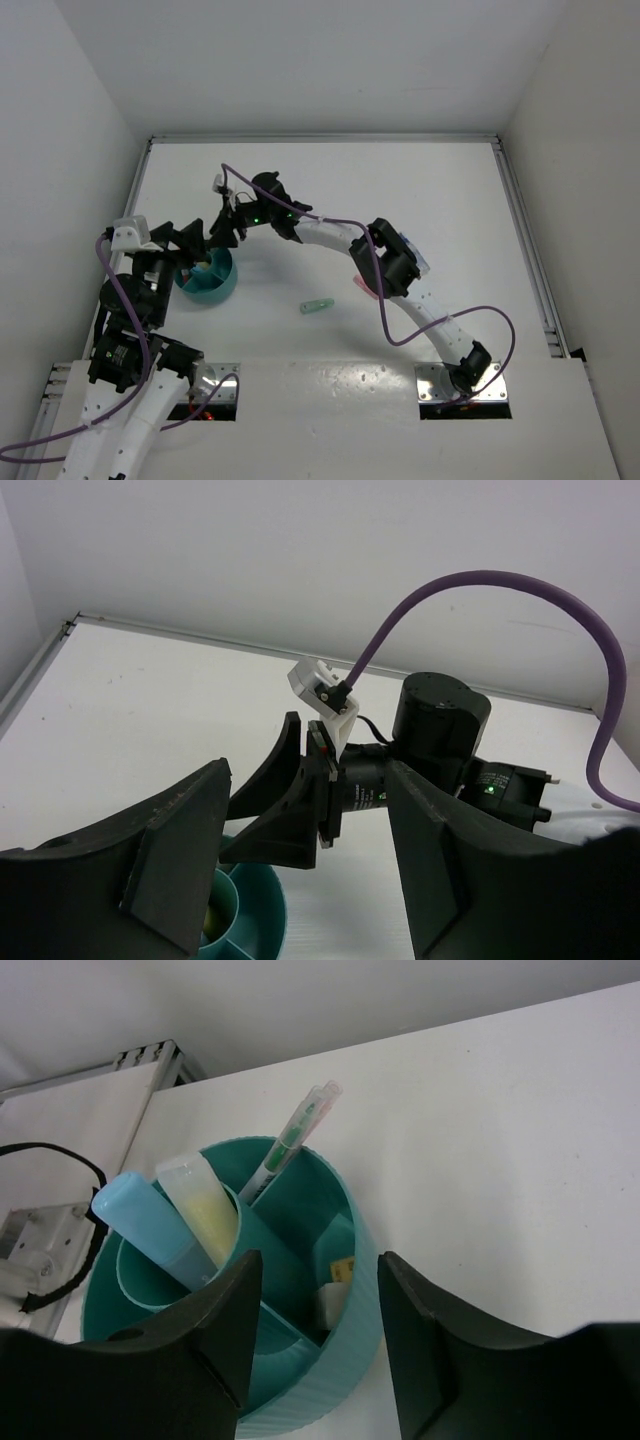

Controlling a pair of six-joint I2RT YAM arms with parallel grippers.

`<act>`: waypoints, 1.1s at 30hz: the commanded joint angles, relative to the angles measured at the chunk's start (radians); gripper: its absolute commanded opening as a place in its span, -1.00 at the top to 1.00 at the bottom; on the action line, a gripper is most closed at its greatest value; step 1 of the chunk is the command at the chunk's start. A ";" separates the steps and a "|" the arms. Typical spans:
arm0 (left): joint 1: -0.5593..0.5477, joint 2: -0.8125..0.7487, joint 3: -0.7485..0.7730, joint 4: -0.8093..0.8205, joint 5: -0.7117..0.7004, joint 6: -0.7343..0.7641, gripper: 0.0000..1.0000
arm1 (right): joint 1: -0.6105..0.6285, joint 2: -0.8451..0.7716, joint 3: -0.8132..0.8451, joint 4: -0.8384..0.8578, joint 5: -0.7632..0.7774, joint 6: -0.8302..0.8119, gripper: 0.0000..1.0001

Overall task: Sort the stationery into containers
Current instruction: Place the stationery in the storage box, then pick up the pen from the center of the board.

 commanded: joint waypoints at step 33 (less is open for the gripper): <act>-0.640 1.192 0.429 -0.361 0.270 0.245 0.09 | -0.452 -0.877 -0.717 -1.019 0.561 -0.596 0.63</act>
